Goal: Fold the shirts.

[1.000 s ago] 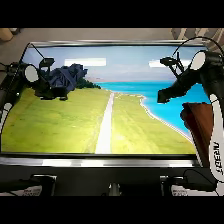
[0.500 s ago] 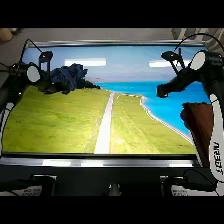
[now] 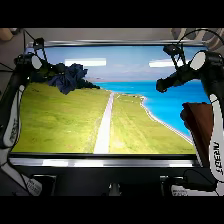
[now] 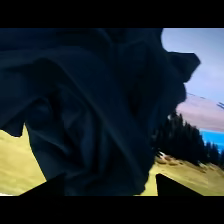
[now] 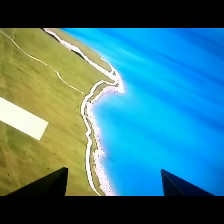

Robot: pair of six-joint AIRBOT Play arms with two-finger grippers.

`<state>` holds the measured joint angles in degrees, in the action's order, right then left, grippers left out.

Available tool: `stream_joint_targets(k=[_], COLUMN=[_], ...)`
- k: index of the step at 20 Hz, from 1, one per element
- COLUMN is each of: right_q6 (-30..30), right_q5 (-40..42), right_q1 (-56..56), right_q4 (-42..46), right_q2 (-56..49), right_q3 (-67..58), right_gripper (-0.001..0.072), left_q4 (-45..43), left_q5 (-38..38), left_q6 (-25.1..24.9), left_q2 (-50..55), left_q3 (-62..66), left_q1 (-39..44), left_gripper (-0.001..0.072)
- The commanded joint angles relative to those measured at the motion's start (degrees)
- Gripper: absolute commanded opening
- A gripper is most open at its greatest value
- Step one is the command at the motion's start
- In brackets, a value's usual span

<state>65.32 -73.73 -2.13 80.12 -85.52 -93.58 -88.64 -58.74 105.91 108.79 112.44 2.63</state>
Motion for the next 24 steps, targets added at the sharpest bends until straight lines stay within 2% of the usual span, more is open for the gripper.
stream_joint_targets(k=[1,5,6,7,8,11,14,16,19,22,24], right_q6=[0.00,0.04,0.04,0.04,0.02,-1.95,-2.34,-2.29,1.88,2.67,2.64], right_q5=[-2.19,-3.41,-4.09,-4.48,-4.50,-1.97,1.99,5.66,6.97,0.52,-5.22], right_q1=[0.02,0.02,0.02,0.02,0.02,0.02,0.02,0.02,0.02,0.02,0.02], right_q4=[-0.17,-0.76,-1.79,-2.71,-3.23,-0.50,6.71,8.63,8.63,8.68,8.68], right_q2=[-0.13,-0.13,-0.13,-0.11,-0.07,2.08,8.66,14.80,24.76,32.79,35.78], right_q3=[0.02,0.02,0.02,0.02,0.00,-0.15,-4.24,-7.80,-9.75,-9.75,-9.75], right_gripper=[0.0612,0.0611,0.0611,0.0611,0.0611,0.0611,0.0613,0.0612,0.0611,0.0611,0.0611], left_q4=[6.69,10.25,10.23,10.25,10.93,12.83,12.83,12.81,12.74,12.57,12.33], left_q5=[-1.73,5.99,6.93,7.19,7.08,7.30,7.69,7.15,7.06,2.84,-1.88], left_q6=[1.70,1.20,0.63,0.68,0.83,-0.81,-13.51,-18.23,-18.97,-18.91,-16.24], left_q2=[11.41,13.51,13.73,13.70,13.40,8.02,-7.43,-20.35,-36.50,-45.18,-46.75], left_q3=[7.15,2.34,2.40,2.40,2.43,2.93,3.67,3.41,0.72,-5.22,-11.04], left_q1=[-3.56,-3.39,-3.08,-2.91,-2.91,-2.86,-0.46,3.19,11.39,21.44,26.53], left_gripper=[0.0678,0.0665,0.0590,0.0359,0.0037,0.0027,0.0026,0.0027,0.0026,0.0026,0.0027])
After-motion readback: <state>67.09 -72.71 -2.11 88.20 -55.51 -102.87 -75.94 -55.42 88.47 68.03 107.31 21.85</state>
